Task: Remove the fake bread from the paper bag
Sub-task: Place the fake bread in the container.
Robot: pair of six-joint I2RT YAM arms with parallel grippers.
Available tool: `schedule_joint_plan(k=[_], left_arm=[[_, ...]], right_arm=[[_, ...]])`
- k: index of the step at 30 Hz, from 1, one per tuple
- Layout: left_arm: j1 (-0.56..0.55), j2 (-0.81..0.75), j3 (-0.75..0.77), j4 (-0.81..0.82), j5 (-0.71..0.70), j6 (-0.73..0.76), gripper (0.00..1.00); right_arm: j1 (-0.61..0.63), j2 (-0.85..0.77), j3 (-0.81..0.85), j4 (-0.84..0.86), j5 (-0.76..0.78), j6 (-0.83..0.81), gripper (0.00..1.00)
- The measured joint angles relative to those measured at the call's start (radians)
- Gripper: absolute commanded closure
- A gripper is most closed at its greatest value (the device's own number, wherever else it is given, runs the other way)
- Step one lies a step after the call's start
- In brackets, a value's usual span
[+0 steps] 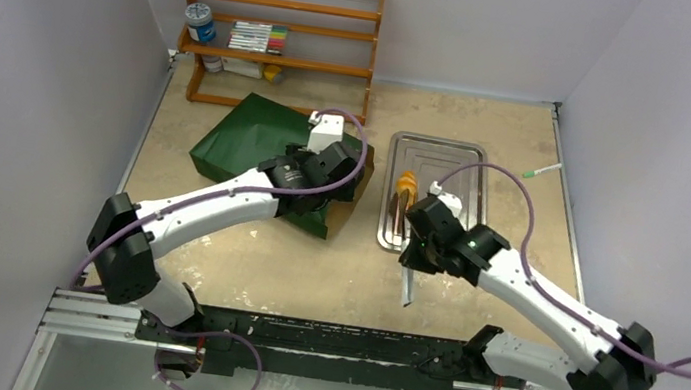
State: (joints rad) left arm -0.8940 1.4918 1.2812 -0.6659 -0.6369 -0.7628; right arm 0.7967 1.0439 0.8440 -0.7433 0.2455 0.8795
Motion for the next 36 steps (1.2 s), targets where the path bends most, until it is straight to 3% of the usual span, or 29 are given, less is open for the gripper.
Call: schedule_joint_plan(k=[5,14,21,29,36], left_arm=[[-0.004,0.092,0.079,-0.053,-0.030,0.046,0.13],[-0.023,0.209,0.171,-0.127,-0.135,0.105,0.13],[-0.051,0.260,0.175,-0.146,-0.217,0.138,0.29],[-0.058,0.283,0.159,-0.151,-0.285,0.157,0.56],[-0.058,0.276,0.127,-0.135,-0.311,0.172,0.65]], right_arm=[[-0.035,0.168,0.054,0.069,0.018,-0.058,1.00],[-0.229,0.244,0.133,0.178,0.018,-0.224,1.00],[-0.247,0.359,0.204,0.238,-0.007,-0.319,1.00],[-0.267,0.450,0.211,0.277,-0.027,-0.376,1.00],[-0.279,0.502,0.218,0.294,-0.027,-0.397,1.00]])
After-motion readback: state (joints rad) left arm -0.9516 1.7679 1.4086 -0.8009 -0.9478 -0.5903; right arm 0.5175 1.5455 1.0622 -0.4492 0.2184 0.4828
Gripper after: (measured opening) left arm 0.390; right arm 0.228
